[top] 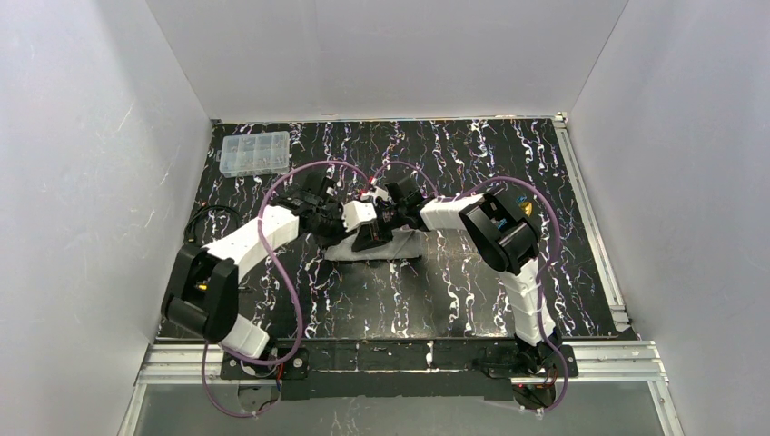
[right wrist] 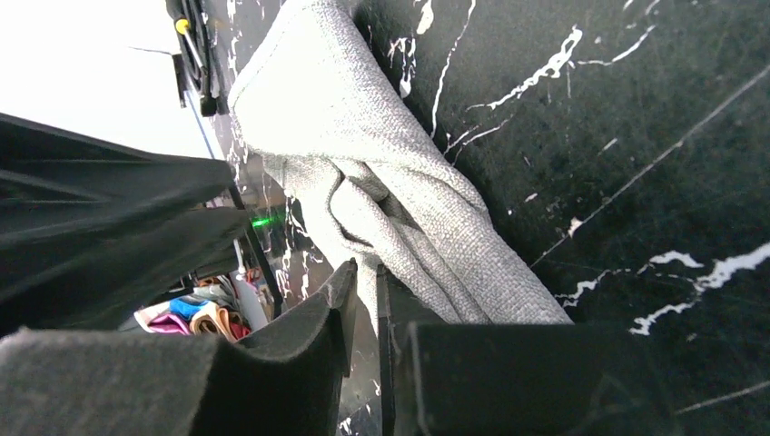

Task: Fold the napkin into a case and place the utensils inside
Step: Smooth out the smaller rectangle-folded napkin at the center of the board.

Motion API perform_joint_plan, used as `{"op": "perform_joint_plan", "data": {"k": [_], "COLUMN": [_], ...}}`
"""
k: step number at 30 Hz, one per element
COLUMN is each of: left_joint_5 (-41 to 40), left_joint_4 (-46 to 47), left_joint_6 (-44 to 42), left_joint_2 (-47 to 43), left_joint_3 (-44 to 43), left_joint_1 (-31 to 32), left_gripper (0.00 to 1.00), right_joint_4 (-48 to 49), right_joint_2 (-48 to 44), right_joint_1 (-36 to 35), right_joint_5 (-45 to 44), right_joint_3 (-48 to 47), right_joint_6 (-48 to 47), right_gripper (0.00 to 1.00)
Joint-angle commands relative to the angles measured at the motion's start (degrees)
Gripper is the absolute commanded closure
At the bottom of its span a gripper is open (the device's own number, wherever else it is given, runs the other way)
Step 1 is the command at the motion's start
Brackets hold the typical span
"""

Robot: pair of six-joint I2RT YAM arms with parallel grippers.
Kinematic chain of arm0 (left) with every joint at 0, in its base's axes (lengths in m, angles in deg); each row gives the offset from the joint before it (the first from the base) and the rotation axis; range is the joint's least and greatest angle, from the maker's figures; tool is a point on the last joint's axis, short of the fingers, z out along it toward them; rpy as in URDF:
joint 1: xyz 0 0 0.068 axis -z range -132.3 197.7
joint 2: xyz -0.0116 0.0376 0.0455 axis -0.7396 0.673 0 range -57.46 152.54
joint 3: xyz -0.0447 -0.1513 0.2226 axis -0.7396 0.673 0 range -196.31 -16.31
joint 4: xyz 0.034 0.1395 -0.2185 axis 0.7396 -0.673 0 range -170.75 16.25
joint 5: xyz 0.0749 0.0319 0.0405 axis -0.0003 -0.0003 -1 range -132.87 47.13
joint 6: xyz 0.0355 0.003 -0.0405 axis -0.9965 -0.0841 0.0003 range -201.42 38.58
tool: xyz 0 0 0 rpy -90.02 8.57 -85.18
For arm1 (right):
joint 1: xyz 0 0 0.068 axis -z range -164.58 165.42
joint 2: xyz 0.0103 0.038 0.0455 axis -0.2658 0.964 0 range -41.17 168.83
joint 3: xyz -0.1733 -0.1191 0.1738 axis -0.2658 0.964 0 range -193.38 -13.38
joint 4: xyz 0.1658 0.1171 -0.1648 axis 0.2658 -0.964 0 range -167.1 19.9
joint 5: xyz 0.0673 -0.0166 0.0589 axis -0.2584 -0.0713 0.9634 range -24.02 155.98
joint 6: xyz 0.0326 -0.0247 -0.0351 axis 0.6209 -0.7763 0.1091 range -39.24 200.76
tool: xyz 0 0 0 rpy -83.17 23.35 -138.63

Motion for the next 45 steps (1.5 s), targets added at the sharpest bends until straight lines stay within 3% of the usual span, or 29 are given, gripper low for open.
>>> {"op": "perform_joint_plan", "data": {"k": [1, 11, 17, 24, 29, 45], "left_joint_5": [-1.5, -4.9, -5.4, -5.3, -5.4, -3.2], "left_joint_4": [-0.8, 2.4, 2.4, 3.5, 4.2, 1.6], "left_joint_6": [3.1, 1.7, 2.6, 1.8, 0.8, 1.2], "left_joint_2": [-5.2, 0.0, 1.2, 3.1, 3.5, 1.2], "left_joint_3": [-0.5, -0.5, -0.7, 0.2, 1.1, 1.4], "left_joint_1": [-0.2, -0.2, -0.2, -0.2, -0.2, -0.2], "left_gripper": [0.76, 0.75, 0.67, 0.78, 1.0, 1.0], "right_joint_4": [3.2, 0.7, -0.7, -0.8, -0.5, 4.1], "right_joint_2": [2.2, 0.9, 0.0, -0.9, -1.1, 2.1], "right_joint_1": [-0.1, 0.0, 0.0, -0.1, -0.1, -3.5], "right_joint_5": [-1.8, -2.5, -3.6, -4.6, -5.3, -7.4], "right_joint_3": [1.1, 0.8, 0.7, -0.3, -1.2, -4.4], "right_joint_6": [0.4, 0.2, 0.7, 2.7, 5.0, 9.6], "right_gripper": [0.77, 0.79, 0.8, 0.8, 0.8, 0.78]}}
